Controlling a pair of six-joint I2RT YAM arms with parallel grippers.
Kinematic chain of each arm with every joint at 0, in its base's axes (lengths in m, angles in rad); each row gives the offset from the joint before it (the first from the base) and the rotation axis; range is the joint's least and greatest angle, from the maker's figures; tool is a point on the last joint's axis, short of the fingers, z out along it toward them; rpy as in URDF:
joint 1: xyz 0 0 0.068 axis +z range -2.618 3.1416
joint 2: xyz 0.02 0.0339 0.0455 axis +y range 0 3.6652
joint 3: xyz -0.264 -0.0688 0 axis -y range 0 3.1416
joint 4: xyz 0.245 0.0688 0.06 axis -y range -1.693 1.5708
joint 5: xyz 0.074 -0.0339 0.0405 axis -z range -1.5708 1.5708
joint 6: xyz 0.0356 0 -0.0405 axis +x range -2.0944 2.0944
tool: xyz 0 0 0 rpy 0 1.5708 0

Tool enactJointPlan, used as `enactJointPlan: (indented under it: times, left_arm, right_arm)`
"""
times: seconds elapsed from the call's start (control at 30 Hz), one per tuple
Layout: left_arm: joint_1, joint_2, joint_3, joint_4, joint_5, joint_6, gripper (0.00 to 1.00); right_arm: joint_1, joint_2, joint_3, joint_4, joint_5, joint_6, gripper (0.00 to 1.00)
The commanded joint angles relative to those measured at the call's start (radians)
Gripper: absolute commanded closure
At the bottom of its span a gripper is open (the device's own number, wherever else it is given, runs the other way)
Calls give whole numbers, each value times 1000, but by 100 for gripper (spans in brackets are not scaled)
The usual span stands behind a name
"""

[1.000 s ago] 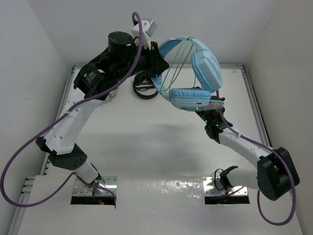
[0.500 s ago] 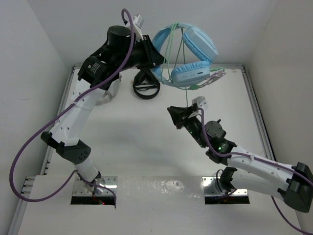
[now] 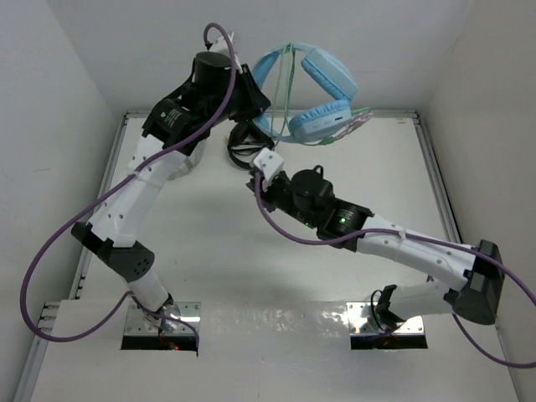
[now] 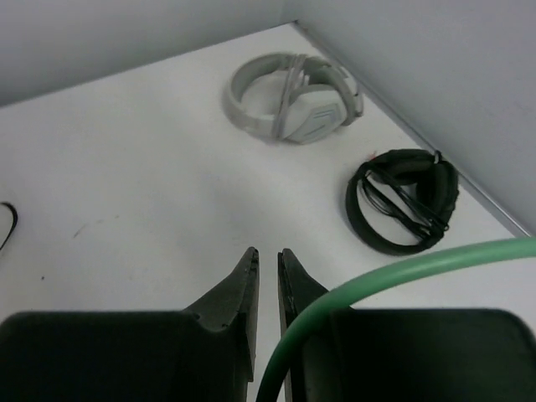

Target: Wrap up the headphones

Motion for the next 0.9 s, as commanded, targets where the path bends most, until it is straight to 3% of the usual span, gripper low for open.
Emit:
enactJointPlan:
  times: [0.0,0.1,0.2,0.27,0.37,0.47,0.63,0.77,0.87]
  left_arm:
    - [6,-43,-65,125,-214,101,100]
    - [-4,-98,-186,254,-361,308,100]
    - [-15,-167,-405,424,-444,563,100]
    - [-20,-219,-565,501,-432,751,100]
    - [-23,-291,-758,558,-370,884,100]
    - [-24,-343,-880,561,-290,938,100]
    - [-29,-396,-960,463,-100,938,100]
    - [-34,-374,-964,371,14,903,100]
    - [-34,-336,-919,273,55,897,100]
  right_arm:
    - [40,42,102,-124,-64,-69,100]
    - [41,30,152,-188,-52,-41,100]
    - [43,44,246,-309,0,-24,100]
    - [41,97,309,-450,25,-3,100]
    - [40,171,396,-579,54,11,100]
    - [21,252,414,-619,54,53,100]
    - [-74,240,321,-523,6,140,100]
    - [-126,216,269,-455,-14,194,100]
    - [-138,219,264,-469,83,204,100]
